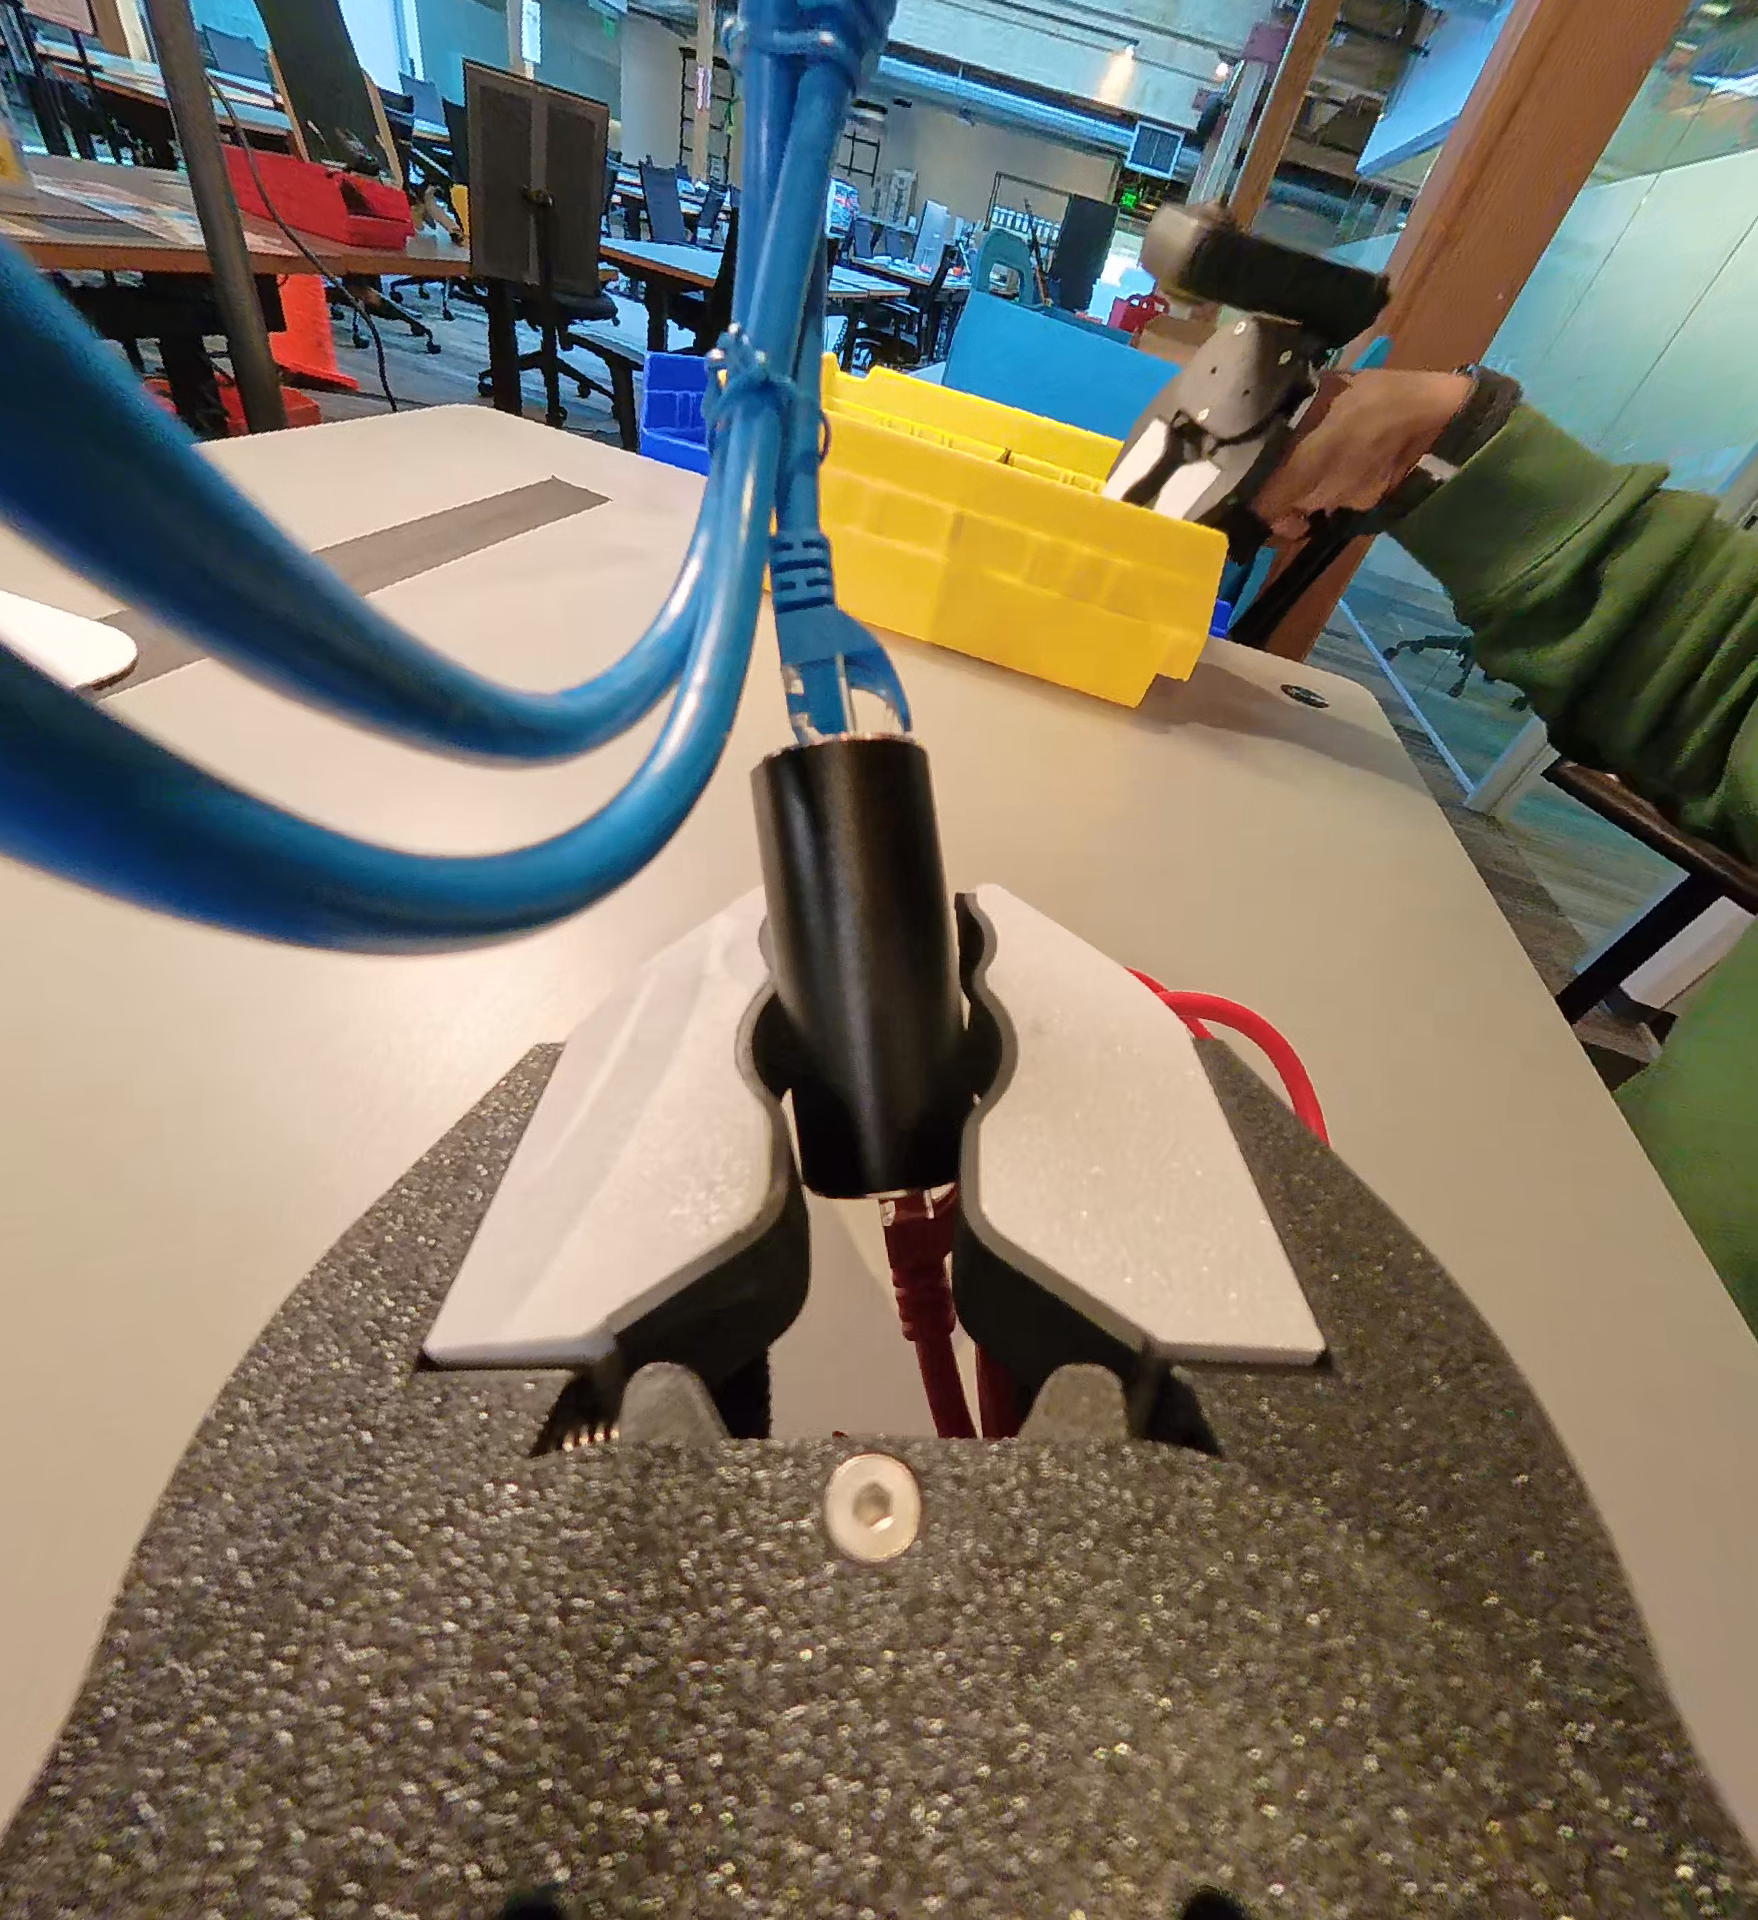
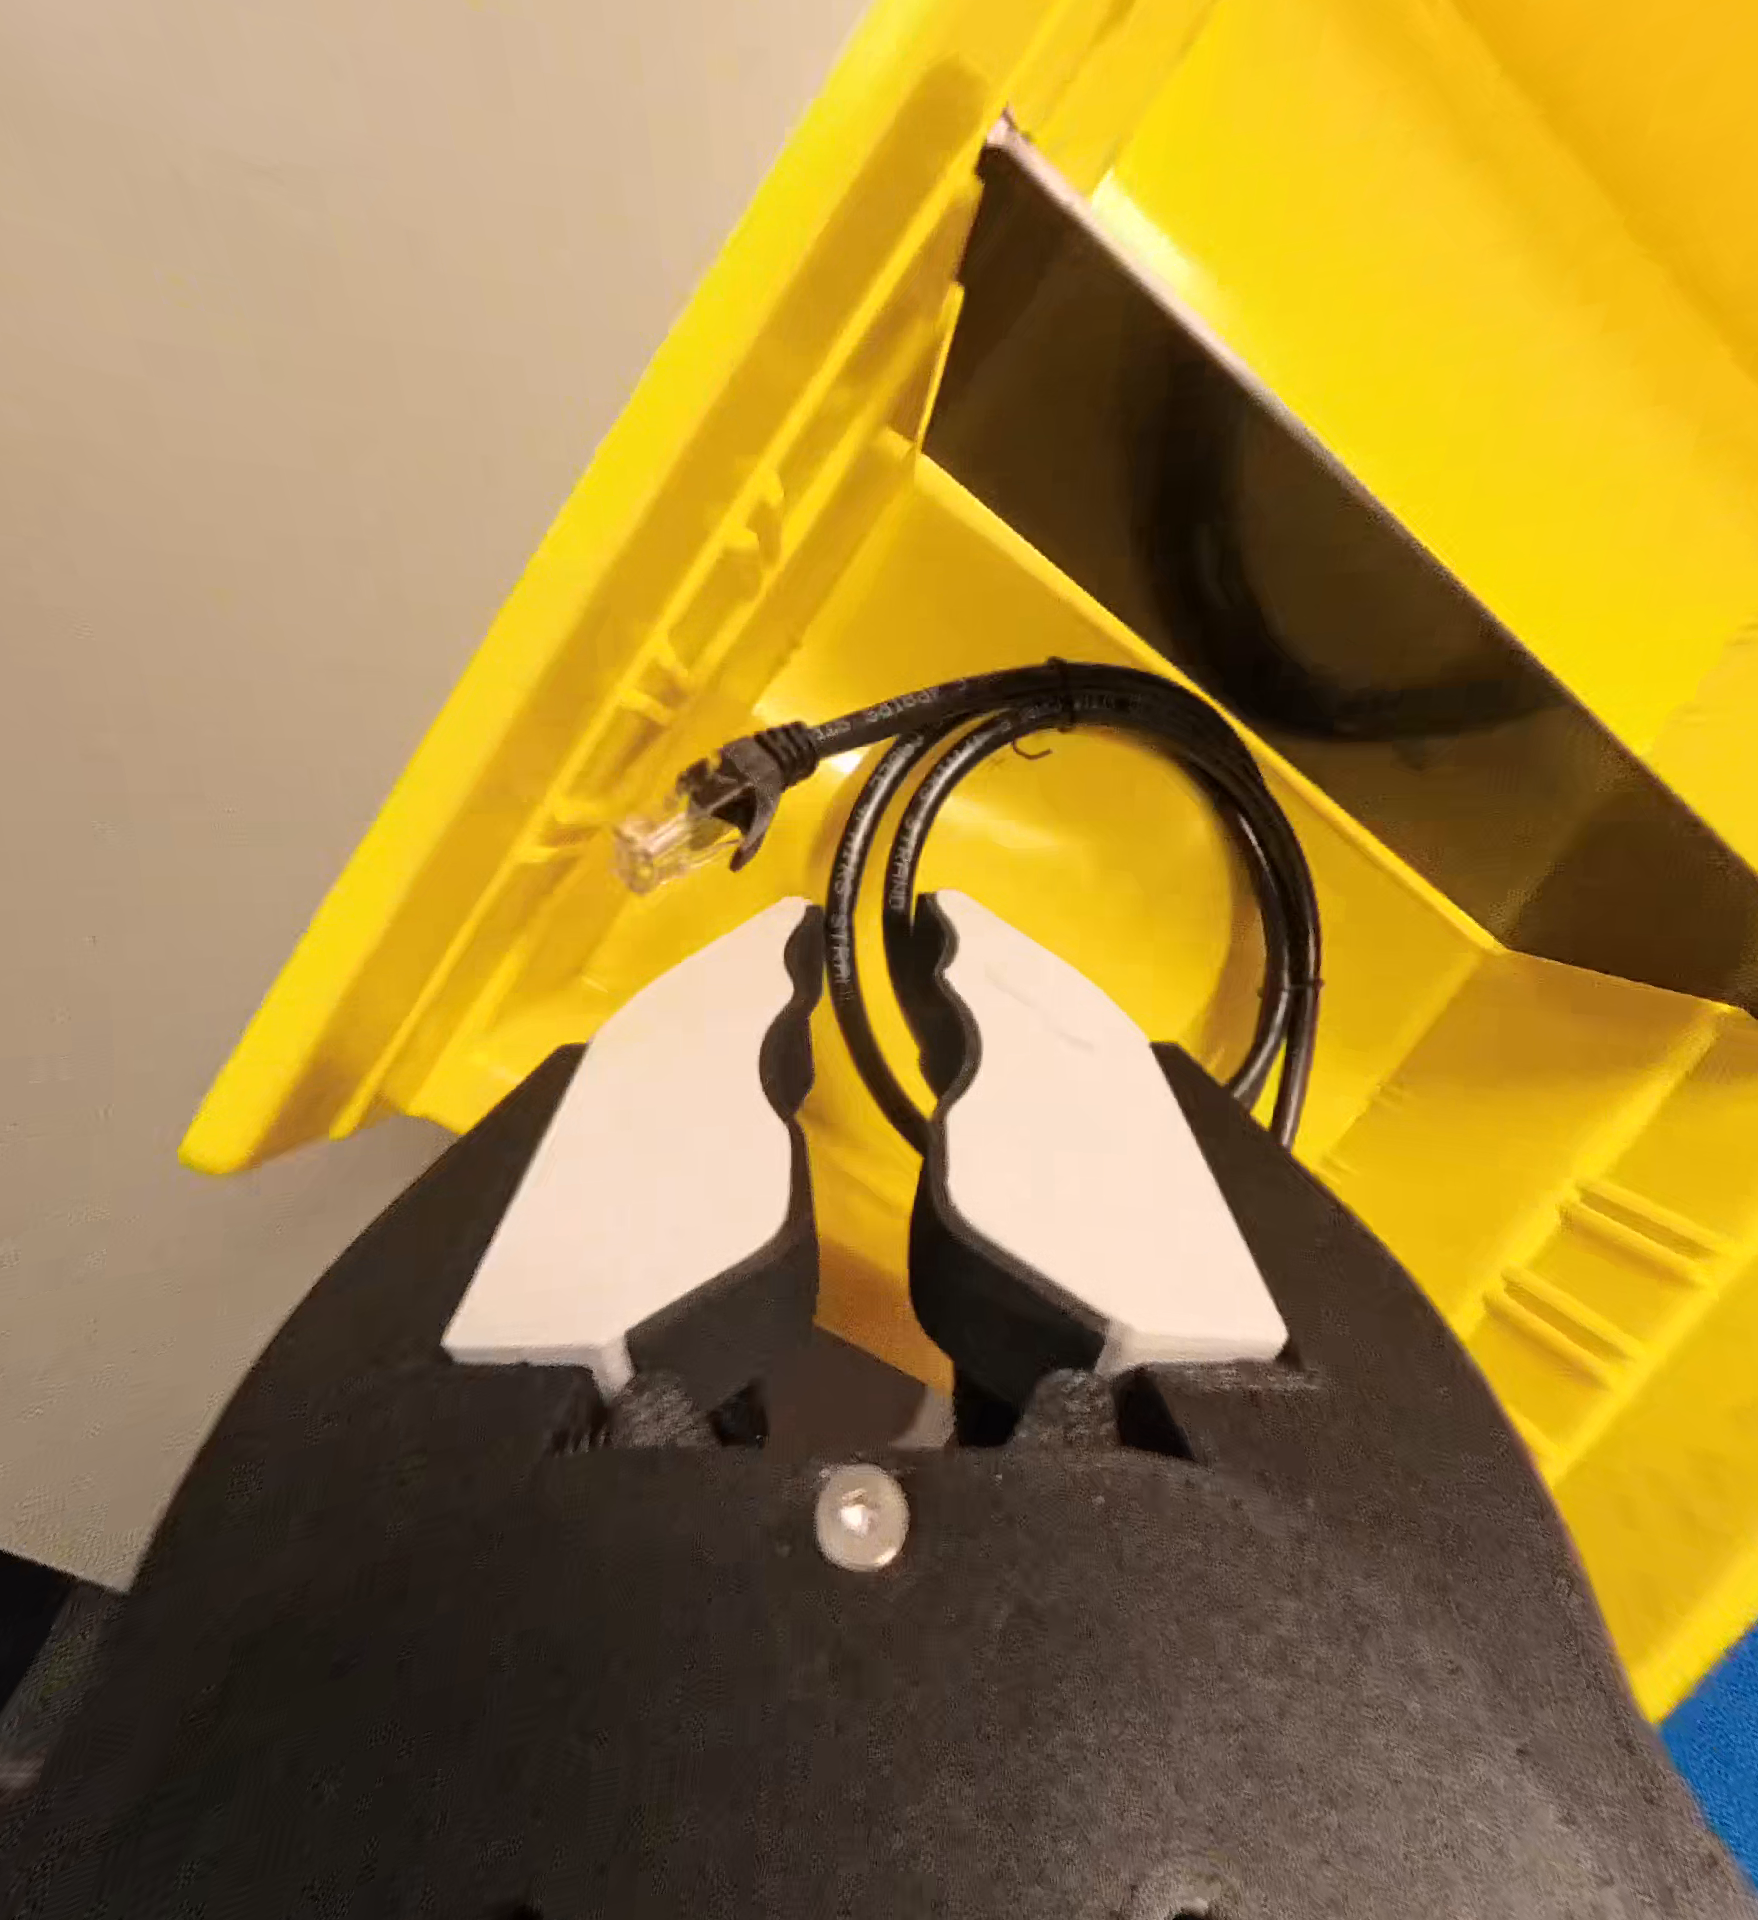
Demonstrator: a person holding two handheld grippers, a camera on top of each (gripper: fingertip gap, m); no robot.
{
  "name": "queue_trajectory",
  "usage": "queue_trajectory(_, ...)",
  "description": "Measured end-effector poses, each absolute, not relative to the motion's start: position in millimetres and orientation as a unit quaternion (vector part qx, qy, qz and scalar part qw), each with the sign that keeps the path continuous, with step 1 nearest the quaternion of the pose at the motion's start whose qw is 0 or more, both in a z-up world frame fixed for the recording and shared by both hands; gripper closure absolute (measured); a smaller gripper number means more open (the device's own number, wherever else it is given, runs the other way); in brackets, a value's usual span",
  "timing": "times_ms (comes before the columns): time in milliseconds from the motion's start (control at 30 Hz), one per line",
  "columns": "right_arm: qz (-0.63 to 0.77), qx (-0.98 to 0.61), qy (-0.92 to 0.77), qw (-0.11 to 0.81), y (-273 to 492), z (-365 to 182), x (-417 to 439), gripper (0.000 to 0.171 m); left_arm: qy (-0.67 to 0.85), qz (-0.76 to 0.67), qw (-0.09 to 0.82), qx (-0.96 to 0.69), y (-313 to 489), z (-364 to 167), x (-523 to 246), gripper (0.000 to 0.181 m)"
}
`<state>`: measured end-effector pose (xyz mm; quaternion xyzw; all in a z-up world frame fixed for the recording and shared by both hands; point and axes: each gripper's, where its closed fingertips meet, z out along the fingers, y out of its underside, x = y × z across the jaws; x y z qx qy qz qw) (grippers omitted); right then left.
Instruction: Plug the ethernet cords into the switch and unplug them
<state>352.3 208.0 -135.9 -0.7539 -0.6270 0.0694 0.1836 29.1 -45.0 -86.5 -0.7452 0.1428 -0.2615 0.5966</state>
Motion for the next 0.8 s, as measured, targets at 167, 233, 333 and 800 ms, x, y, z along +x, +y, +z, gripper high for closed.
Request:
queue_trajectory(167,0.003,-0.752,-0.610,0.251,225,-91,366,0.149,0.142,-0.265,0.595,-0.746,-45,-87,29,0.153)
queue_trajectory(233,-0.025,-0.743,-0.609,0.276,223,-73,367,0.148,0.141,-0.266,0.592,-0.748,-44,-88,29,0.153)
queue_trajectory(333,-0.023,-0.713,-0.621,0.323,205,-48,343,0.147,0.129,-0.267,0.591,-0.750,-43,-88,26,0.153)
queue_trajectory(800,0.243,-0.413,-0.780,0.402,10,-74,85,0.146,0.080,-0.366,0.566,-0.735,-46,-86,27,0.152)
